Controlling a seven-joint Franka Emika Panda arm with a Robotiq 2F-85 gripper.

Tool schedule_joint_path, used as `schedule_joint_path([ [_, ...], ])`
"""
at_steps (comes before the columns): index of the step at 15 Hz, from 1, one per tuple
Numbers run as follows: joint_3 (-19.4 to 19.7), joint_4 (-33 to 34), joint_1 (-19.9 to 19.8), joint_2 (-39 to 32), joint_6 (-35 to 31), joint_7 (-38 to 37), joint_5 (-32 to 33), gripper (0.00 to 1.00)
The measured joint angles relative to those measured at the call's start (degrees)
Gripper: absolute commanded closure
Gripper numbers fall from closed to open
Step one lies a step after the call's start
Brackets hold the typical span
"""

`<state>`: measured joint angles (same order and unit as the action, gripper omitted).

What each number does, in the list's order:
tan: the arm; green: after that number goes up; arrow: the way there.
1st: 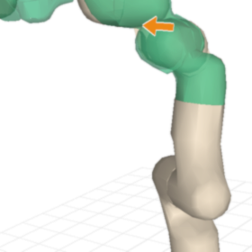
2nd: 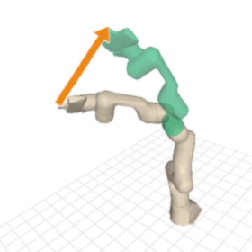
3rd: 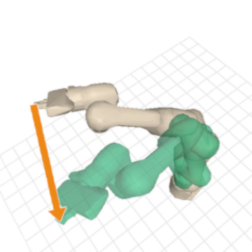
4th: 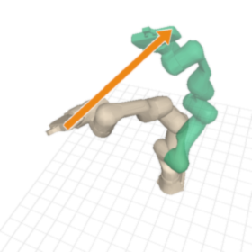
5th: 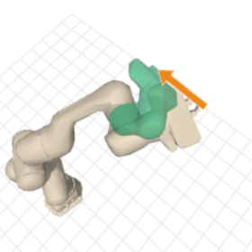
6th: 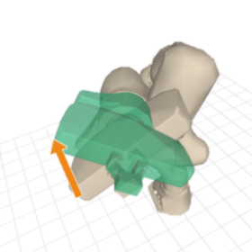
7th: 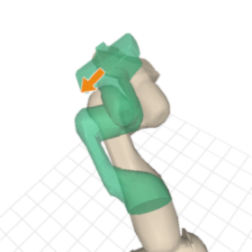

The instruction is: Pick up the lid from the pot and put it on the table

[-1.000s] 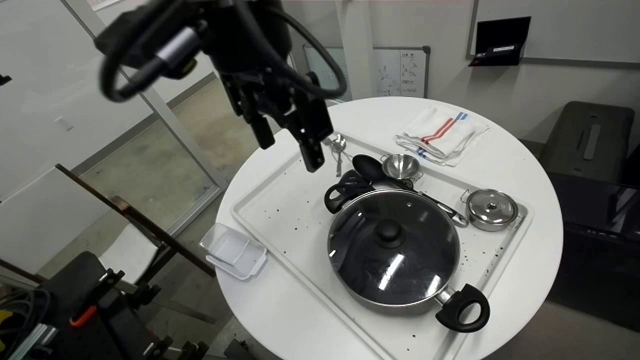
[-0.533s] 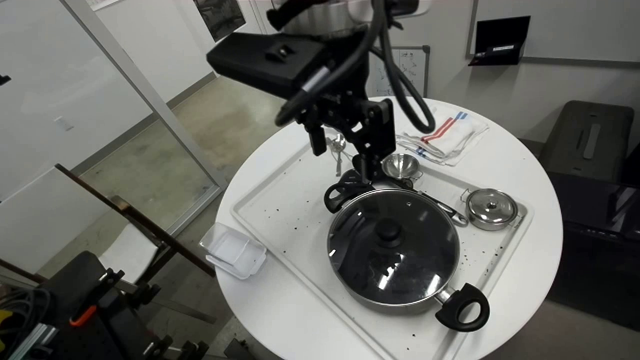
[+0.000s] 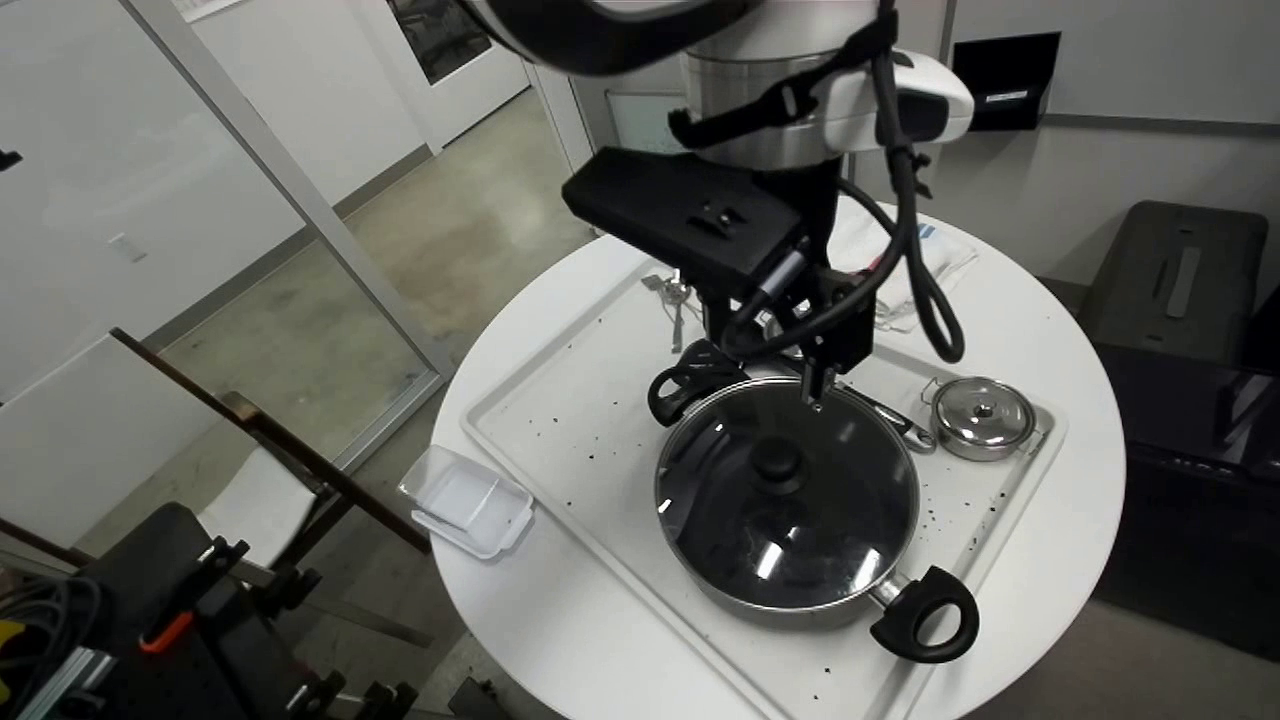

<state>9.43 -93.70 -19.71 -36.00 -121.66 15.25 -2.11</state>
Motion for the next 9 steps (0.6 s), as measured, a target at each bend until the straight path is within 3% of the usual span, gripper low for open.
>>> schedule_joint_path([
  [9,-1.61,4.96,-1.77,-8.95,-5.94,-0.58,-0.95,0.00],
])
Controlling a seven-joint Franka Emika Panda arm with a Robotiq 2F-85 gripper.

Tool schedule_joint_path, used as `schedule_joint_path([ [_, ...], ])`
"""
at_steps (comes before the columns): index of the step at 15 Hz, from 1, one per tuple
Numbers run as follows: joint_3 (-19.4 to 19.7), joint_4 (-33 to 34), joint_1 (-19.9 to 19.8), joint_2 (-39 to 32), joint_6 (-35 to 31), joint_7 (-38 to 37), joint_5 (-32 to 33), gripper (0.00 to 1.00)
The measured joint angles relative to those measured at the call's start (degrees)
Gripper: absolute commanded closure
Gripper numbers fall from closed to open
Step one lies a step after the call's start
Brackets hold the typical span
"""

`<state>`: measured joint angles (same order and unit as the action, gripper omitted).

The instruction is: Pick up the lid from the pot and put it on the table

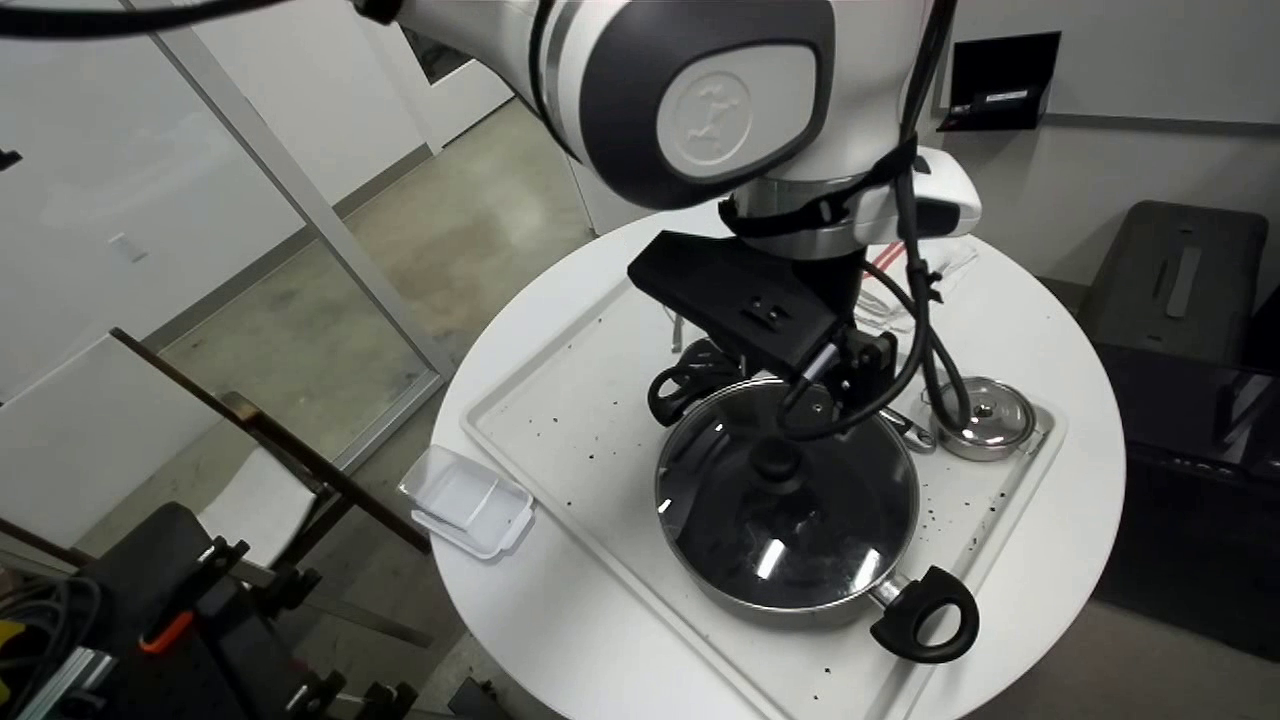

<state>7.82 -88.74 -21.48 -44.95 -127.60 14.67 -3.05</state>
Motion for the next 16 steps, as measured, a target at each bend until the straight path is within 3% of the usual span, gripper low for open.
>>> schedule_joint_path([
  [13,-0.47,0.24,-0.13,-5.76,-2.76,0.03,0.02,0.00],
  [15,-0.47,0.25,-0.13,-6.02,-2.78,0.03,0.02,0.28],
  [16,-0.47,0.25,-0.13,-6.06,-2.78,0.04,0.02,0.33],
])
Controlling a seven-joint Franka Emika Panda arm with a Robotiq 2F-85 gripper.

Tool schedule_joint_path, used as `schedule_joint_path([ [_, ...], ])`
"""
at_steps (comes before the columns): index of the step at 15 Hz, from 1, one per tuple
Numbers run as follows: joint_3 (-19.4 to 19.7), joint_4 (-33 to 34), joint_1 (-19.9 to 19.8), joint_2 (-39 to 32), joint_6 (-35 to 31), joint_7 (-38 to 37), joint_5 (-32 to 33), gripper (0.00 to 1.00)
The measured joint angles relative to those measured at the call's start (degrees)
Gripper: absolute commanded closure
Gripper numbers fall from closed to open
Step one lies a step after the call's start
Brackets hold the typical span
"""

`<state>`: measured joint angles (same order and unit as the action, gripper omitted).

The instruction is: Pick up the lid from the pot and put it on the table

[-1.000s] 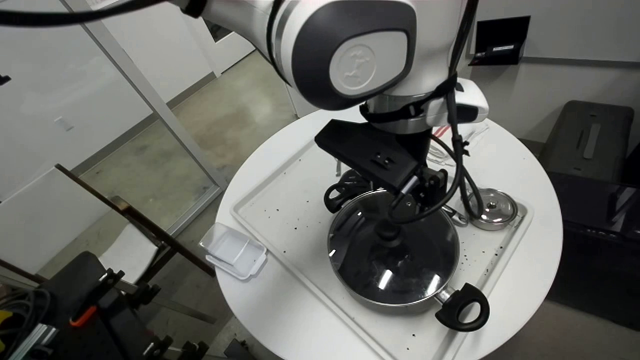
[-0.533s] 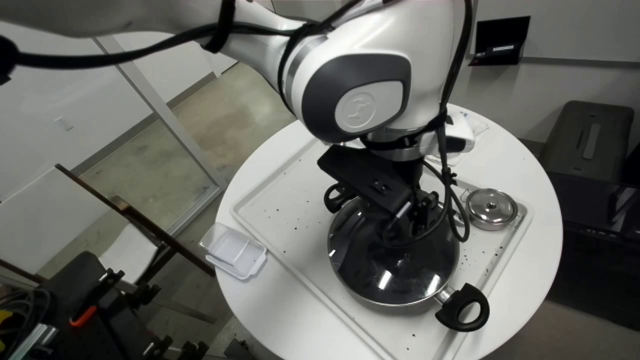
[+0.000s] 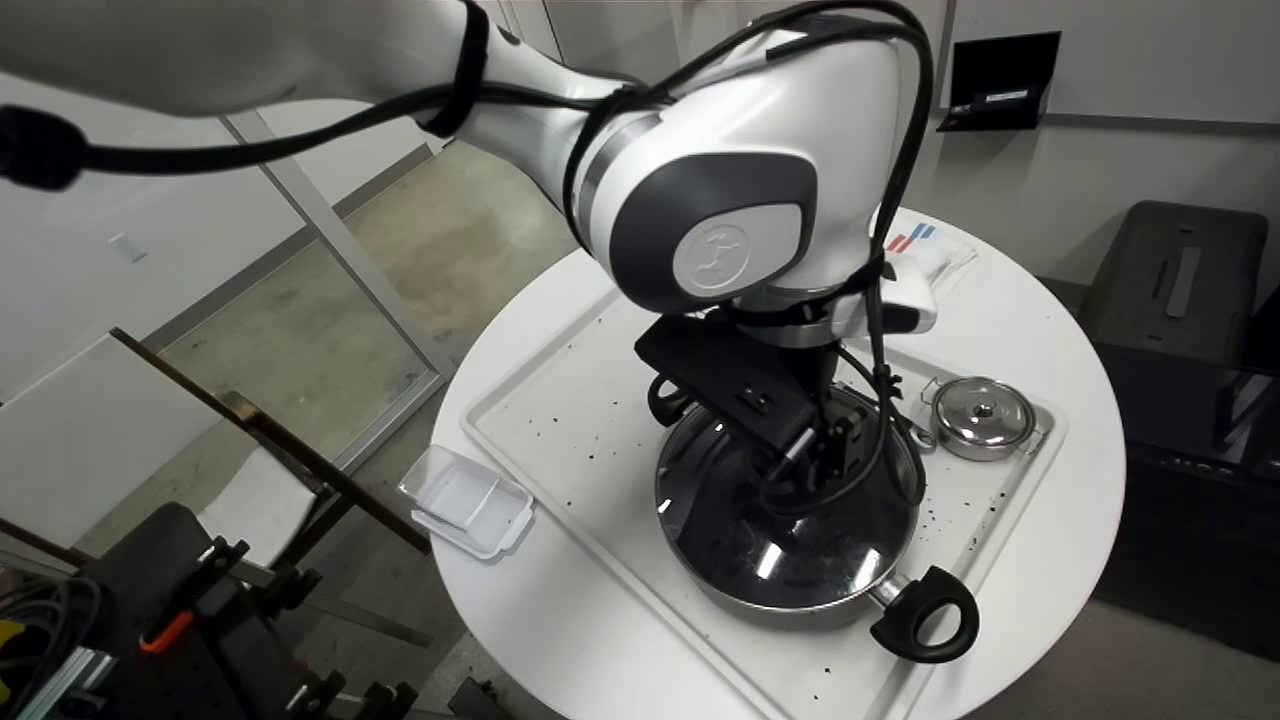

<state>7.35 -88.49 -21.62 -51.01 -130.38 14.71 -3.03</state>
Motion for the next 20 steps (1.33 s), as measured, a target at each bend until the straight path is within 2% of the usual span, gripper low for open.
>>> schedule_joint_path([
  [5,0.00,0.02,-0.02,-0.01,0.00,0.02,0.00,0.71],
  [6,0.04,0.10,-0.06,0.01,-0.01,0.02,0.09,0.75],
  [20,-0.27,-0.31,-0.64,0.88,-1.44,1.14,0.09,0.75],
])
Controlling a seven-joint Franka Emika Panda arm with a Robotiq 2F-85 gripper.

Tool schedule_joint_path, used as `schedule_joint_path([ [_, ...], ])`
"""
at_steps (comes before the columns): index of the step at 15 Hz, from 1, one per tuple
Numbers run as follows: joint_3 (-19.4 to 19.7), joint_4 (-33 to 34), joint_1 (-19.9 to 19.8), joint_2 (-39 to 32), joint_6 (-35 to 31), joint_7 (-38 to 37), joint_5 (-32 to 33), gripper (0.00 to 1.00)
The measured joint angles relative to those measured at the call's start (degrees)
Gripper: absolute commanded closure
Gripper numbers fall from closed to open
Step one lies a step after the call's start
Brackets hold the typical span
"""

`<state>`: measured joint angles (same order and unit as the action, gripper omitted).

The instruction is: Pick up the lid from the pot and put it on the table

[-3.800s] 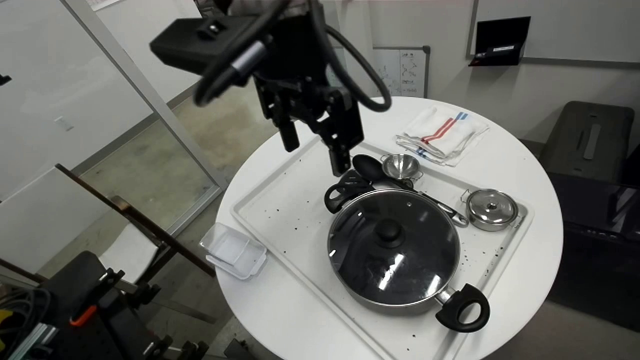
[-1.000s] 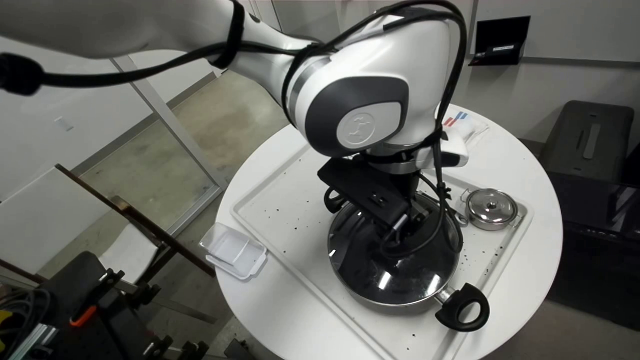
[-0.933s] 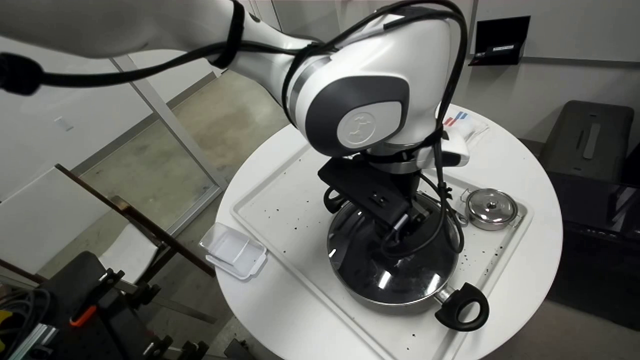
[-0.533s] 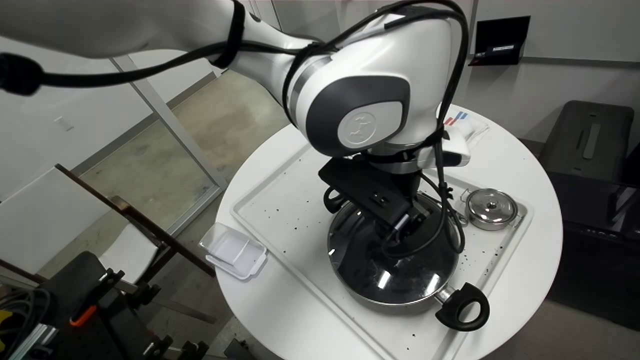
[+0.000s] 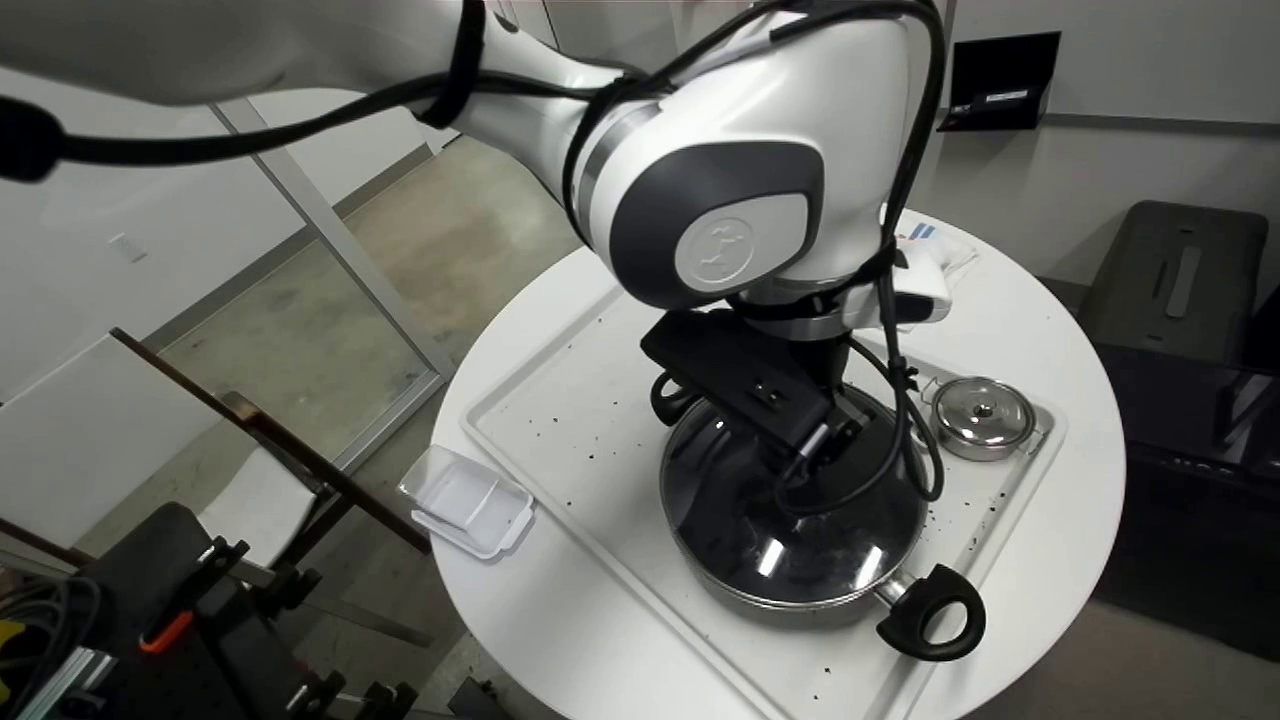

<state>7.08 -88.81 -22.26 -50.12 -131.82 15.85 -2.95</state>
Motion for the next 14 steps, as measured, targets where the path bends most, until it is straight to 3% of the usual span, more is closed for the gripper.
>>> schedule_joint_path([
  [14,-2.03,-5.29,-0.42,5.86,-1.66,3.80,0.00,0.75],
])
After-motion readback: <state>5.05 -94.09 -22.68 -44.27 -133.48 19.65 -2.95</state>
